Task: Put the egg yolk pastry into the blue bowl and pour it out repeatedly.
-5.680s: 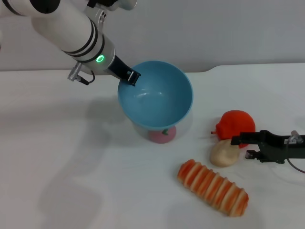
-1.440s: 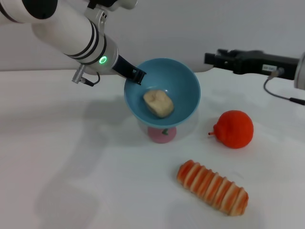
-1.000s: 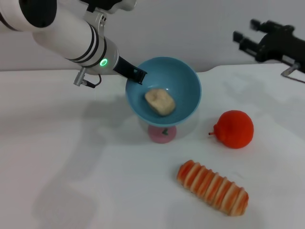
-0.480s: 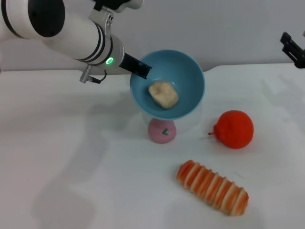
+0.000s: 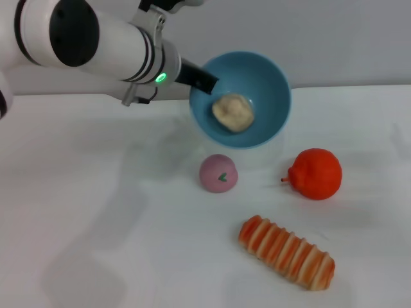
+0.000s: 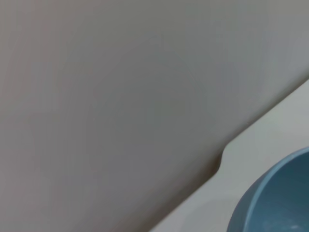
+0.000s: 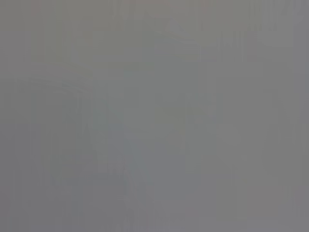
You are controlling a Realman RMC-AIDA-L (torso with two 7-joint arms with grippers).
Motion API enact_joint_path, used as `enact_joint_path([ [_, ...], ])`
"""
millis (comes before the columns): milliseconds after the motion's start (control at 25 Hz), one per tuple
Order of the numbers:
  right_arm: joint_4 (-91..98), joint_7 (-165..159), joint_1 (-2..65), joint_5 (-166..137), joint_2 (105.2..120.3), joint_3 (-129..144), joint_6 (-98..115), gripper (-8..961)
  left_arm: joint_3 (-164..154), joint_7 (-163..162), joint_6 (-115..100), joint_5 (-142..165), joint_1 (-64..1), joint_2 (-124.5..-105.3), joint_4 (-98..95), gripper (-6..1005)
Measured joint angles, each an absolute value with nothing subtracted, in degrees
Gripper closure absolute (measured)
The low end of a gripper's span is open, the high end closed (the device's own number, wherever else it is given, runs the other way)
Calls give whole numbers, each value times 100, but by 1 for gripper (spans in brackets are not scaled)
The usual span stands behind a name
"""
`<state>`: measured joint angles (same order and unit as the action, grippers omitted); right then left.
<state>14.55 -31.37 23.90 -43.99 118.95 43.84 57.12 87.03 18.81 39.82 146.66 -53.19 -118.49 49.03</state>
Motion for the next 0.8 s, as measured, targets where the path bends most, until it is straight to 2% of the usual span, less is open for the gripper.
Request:
enact_joint_path([
  [560,1213,-2942,2160,-4380,11897,4315,5891,340,7629,1889,2463,14658,-4911,-11850,6018,1000],
  [800,1188,-2930,2139,-4377,11895,4315,6044,340,6866,1884,722,14695,-4684,-11854,5912,999],
])
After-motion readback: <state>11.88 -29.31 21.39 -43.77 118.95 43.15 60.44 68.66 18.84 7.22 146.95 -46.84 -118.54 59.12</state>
